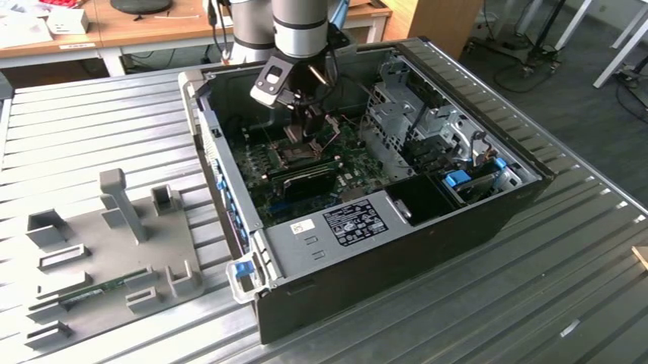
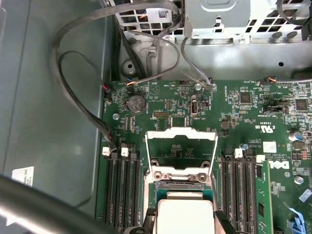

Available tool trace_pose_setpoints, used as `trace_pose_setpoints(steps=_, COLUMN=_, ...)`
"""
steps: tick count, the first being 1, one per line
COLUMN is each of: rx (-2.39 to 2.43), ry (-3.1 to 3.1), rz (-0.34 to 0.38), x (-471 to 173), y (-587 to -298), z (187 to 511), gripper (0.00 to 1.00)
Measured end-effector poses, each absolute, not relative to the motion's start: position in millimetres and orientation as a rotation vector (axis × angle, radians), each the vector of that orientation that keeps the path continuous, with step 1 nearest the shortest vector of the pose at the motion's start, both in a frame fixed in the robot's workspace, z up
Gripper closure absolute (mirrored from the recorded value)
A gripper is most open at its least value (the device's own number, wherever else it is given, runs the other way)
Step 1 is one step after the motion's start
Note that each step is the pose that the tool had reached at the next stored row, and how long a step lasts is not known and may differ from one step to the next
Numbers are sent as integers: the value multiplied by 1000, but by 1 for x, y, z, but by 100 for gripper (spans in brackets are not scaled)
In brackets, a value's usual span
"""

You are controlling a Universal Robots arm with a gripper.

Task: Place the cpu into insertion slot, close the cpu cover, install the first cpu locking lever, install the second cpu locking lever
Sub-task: 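Place the cpu into insertion slot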

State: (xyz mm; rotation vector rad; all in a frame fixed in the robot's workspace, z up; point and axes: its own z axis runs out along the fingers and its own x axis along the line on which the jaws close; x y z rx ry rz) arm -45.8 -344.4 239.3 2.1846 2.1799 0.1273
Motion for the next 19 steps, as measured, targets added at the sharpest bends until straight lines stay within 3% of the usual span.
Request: trace_pose_setpoints(steps=19, rx=2185, ry=2180, rz=127, x=-46, y=-344, z=224, gripper=46)
